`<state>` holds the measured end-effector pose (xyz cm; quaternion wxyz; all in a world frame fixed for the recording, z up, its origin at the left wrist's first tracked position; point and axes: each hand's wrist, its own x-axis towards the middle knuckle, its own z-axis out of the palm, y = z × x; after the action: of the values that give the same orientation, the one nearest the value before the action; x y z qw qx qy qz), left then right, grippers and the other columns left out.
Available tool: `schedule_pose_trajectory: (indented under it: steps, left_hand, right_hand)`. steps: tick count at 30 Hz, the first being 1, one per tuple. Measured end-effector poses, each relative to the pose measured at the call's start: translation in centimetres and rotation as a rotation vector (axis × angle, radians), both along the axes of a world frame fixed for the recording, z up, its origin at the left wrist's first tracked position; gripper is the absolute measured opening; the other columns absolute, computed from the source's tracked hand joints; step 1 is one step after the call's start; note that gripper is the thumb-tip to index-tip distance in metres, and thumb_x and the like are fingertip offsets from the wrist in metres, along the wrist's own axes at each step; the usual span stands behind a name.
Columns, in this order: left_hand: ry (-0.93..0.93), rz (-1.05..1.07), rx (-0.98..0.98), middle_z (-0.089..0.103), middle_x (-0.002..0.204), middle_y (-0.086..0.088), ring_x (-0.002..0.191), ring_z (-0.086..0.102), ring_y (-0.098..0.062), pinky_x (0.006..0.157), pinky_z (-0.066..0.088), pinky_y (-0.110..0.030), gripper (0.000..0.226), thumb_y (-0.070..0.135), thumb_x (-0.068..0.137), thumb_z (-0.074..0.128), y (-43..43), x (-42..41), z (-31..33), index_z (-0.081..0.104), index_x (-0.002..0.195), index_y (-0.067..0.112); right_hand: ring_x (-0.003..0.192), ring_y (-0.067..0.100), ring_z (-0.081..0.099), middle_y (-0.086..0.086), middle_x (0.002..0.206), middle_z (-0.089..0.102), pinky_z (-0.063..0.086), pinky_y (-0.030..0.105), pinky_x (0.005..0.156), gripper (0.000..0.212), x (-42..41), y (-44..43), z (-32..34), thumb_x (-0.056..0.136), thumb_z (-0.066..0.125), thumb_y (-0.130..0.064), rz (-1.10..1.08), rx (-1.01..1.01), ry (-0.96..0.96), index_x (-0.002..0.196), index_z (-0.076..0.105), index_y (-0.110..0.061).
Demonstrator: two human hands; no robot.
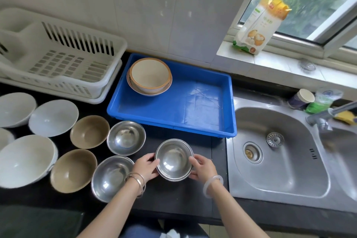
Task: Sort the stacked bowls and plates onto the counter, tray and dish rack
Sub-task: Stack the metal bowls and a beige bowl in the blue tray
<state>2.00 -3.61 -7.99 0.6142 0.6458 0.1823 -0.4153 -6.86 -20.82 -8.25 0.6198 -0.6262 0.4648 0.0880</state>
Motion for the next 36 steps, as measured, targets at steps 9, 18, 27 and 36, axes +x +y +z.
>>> schedule_pose_trajectory:
  steps: [9,18,27,36]
  left_hand:
    - [-0.117,-0.034,-0.09,0.063,0.097,-0.009,0.087,0.062,-0.018,0.076,0.052,-0.034,0.034,0.005,0.089,0.055,-1.7,3.1,4.6,0.053,0.123,0.006]
    - [-0.175,0.002,-0.105,0.058,0.104,-0.014,0.089,0.06,-0.028,0.069,0.055,-0.032,0.034,0.009,0.089,0.057,-8.5,10.2,7.4,0.051,0.121,0.0]
    - [-0.084,0.114,-0.09,0.052,0.113,-0.008,0.089,0.059,-0.031,0.071,0.052,-0.039,0.034,0.016,0.093,0.05,-14.4,14.6,4.7,0.049,0.127,0.01]
    - [-0.035,0.196,-0.1,0.052,0.131,-0.012,0.106,0.056,-0.032,0.082,0.05,-0.039,0.035,0.012,0.095,0.047,-16.8,17.2,1.4,0.049,0.13,0.013]
  right_hand:
    - [0.066,0.012,0.066,0.001,0.071,0.067,0.057,0.025,0.058,0.019,2.0,-1.7,3.3,0.089,0.059,-0.023,-0.07,-0.126,-0.198,0.077,0.073,-0.028]
    - [0.061,0.023,0.063,0.008,0.09,0.062,0.056,0.022,0.053,0.021,9.4,-8.2,6.1,0.091,0.057,-0.025,-0.112,-0.132,-0.266,0.105,0.064,-0.011]
    - [0.06,0.023,0.068,0.008,0.096,0.062,0.056,0.024,0.051,0.026,15.9,-12.6,3.4,0.094,0.054,-0.024,-0.156,0.023,-0.189,0.114,0.059,-0.008]
    - [0.066,0.027,0.064,0.013,0.107,0.057,0.057,0.032,0.066,0.021,19.7,-14.4,0.1,0.093,0.053,-0.023,-0.162,0.034,-0.125,0.109,0.059,-0.01]
